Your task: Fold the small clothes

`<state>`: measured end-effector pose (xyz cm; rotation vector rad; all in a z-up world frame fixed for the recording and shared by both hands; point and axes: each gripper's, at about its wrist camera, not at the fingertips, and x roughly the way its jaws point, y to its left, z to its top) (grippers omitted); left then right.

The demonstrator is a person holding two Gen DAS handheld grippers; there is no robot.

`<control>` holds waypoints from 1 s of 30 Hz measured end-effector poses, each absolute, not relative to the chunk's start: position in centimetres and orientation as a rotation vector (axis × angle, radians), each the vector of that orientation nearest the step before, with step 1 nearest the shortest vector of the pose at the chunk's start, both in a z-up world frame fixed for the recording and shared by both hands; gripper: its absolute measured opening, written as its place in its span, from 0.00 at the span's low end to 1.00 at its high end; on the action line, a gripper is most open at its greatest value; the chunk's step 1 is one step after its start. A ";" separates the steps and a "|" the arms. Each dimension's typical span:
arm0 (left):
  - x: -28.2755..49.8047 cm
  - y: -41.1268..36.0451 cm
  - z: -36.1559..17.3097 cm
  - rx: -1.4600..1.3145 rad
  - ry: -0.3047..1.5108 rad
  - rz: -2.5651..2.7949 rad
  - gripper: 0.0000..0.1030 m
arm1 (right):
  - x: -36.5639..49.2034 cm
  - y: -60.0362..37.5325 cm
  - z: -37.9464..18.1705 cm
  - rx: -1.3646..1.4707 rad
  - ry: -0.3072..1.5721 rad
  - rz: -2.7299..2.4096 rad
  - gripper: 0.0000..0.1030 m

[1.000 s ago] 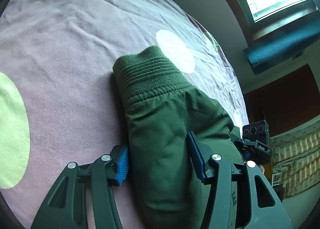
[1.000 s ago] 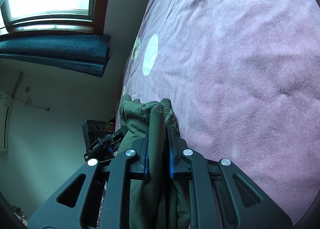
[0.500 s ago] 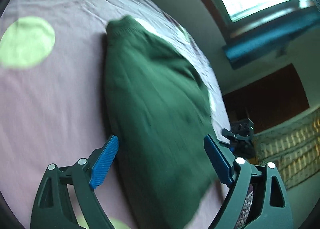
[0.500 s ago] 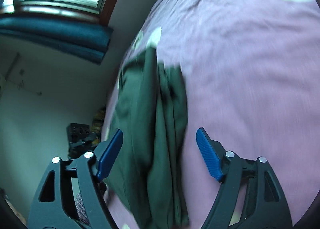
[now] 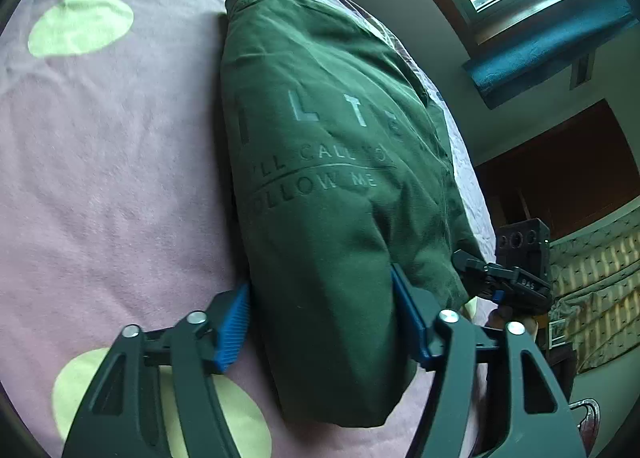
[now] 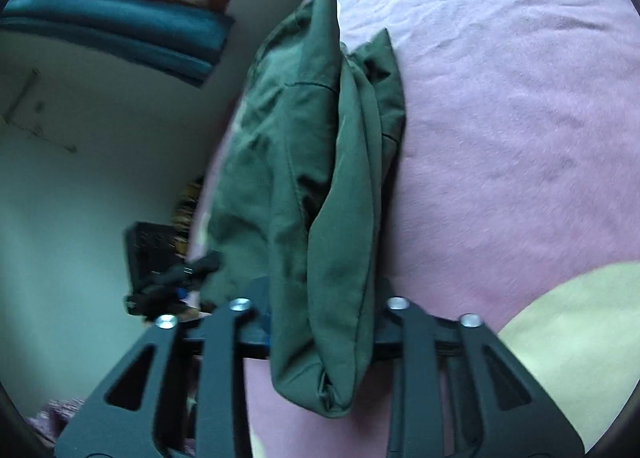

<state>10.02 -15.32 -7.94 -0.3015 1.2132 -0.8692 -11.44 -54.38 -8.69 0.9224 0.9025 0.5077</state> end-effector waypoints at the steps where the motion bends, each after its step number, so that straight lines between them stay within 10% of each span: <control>1: 10.0 -15.2 -7.5 -0.294 1.206 -0.860 0.58 | -11.7 -54.2 -8.4 0.922 0.895 0.512 0.21; 15: 10.0 -14.3 -8.6 -0.268 1.141 -0.905 0.66 | -12.4 -54.8 -11.7 1.052 0.857 0.581 0.21; 22: 12.2 -12.2 -6.8 -0.330 1.107 -0.941 0.79 | -10.3 -57.4 -9.6 1.068 0.766 0.555 0.71; 30: 22.2 -15.4 -7.9 -0.362 1.143 -0.832 0.80 | 0.1 -59.0 -9.5 1.031 0.830 0.486 0.72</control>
